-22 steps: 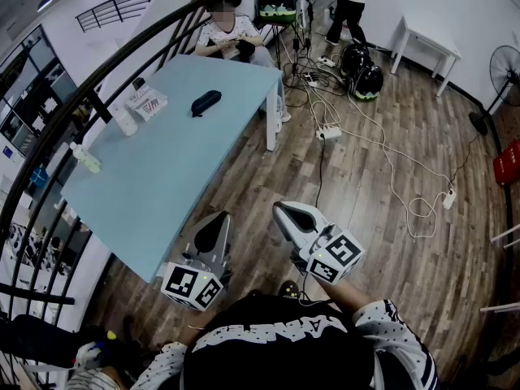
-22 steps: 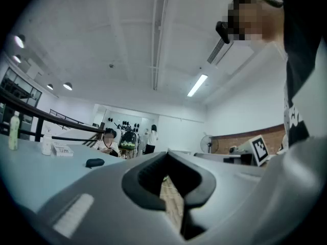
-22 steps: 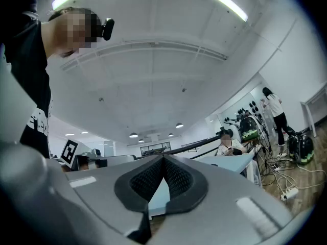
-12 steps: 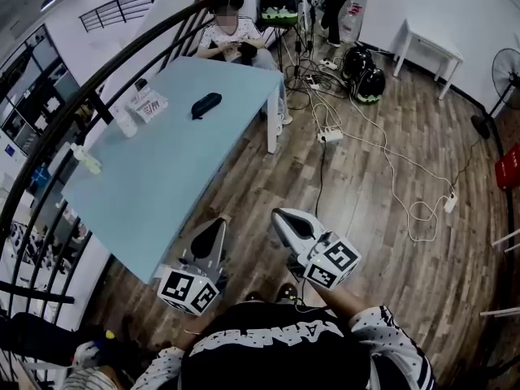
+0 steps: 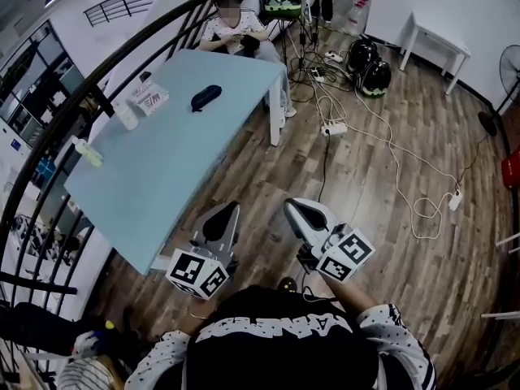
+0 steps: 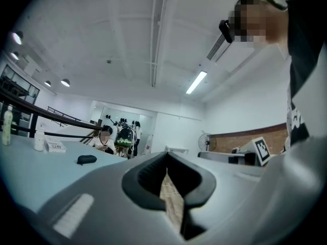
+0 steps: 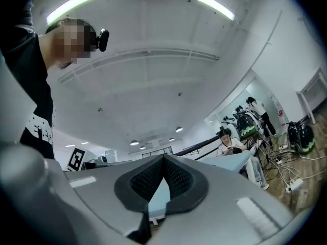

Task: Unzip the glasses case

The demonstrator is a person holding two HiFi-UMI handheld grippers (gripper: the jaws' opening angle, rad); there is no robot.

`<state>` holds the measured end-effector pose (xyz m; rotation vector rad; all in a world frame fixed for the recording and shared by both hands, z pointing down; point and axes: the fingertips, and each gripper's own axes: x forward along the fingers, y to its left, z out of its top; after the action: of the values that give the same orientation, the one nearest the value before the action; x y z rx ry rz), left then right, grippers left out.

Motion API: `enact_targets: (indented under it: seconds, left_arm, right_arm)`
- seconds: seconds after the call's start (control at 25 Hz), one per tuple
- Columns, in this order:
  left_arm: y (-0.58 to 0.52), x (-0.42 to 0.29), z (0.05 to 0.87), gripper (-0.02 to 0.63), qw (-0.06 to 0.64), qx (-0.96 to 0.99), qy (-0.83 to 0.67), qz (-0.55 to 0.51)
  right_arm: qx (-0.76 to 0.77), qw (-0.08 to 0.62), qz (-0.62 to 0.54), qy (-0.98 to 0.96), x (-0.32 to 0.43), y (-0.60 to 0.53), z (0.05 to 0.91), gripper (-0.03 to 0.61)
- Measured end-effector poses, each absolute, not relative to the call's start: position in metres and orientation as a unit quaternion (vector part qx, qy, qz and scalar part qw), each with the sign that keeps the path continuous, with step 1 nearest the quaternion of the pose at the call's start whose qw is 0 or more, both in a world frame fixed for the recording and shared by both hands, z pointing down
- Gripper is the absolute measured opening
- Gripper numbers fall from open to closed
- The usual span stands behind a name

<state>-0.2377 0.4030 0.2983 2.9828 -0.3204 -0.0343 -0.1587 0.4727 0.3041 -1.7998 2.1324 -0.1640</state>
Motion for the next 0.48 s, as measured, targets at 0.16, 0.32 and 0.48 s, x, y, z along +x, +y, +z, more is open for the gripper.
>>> enact_targets:
  seconds: [0.16, 0.32, 0.48]
  left_arm:
    - [0.417, -0.216, 0.304, 0.000, 0.068, 0.993, -0.095, 0.000]
    - [0.423, -0.210, 0.307, 0.000, 0.067, 0.992, -0.103, 0.015]
    - [0.416, -0.217, 0.310, 0.000, 0.063, 0.989, -0.132, 0.020]
  right_arm:
    - [-0.642, 0.182, -0.060, 0.742, -0.138, 0.488, 0.310, -0.006]
    - [-0.637, 0.190, -0.077, 0.743, -0.129, 0.493, 0.320, -0.006]
    - [-0.620, 0.191, -0.084, 0.757, -0.129, 0.486, 0.327, -0.006]
